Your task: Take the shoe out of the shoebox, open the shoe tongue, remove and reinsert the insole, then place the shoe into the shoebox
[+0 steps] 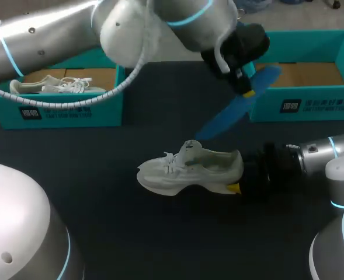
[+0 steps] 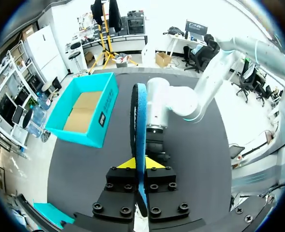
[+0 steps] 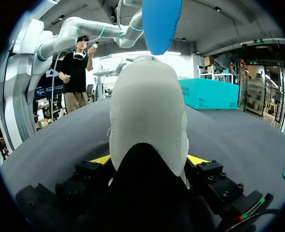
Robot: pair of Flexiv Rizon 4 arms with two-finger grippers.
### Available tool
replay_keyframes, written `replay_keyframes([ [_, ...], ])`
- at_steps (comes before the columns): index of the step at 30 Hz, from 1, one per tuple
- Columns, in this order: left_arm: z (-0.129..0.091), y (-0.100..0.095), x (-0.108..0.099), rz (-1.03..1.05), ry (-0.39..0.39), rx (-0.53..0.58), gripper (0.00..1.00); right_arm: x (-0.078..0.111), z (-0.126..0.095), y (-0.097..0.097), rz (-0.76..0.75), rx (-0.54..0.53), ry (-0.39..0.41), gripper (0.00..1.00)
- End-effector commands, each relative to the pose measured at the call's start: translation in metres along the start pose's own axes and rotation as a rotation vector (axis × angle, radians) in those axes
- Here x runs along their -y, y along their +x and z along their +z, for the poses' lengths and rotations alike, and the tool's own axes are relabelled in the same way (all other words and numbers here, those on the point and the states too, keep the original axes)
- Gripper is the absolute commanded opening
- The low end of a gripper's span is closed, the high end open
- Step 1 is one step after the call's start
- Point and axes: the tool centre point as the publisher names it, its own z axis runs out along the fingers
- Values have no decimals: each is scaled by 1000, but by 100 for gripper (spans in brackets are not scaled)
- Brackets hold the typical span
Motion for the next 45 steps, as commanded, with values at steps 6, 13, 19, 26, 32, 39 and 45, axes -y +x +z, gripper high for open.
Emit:
replay_keyframes([
  [6, -116, -45, 7, 28, 243, -415, 0, 2, 3, -1, 1, 2, 4, 0],
  [13, -162, -58, -7, 52, 364, -357, 0, 2, 3, -1, 1, 2, 4, 0],
  [19, -162, -58, -7, 52, 364, -357, 0, 2, 3, -1, 1, 2, 4, 0],
  [26, -162, -58, -7, 52, 364, -357, 0, 2, 3, -1, 1, 2, 4, 0],
  [32, -166, -66, -8, 6, 368, -434, 0, 2, 3, -1, 1, 2, 4, 0],
  [39, -186, -105, -9, -141, 447, -536, 0, 2, 3, -1, 1, 2, 4, 0],
  [45, -198, -128, -9, -230, 517, -558, 0, 2, 3, -1, 1, 2, 4, 0],
])
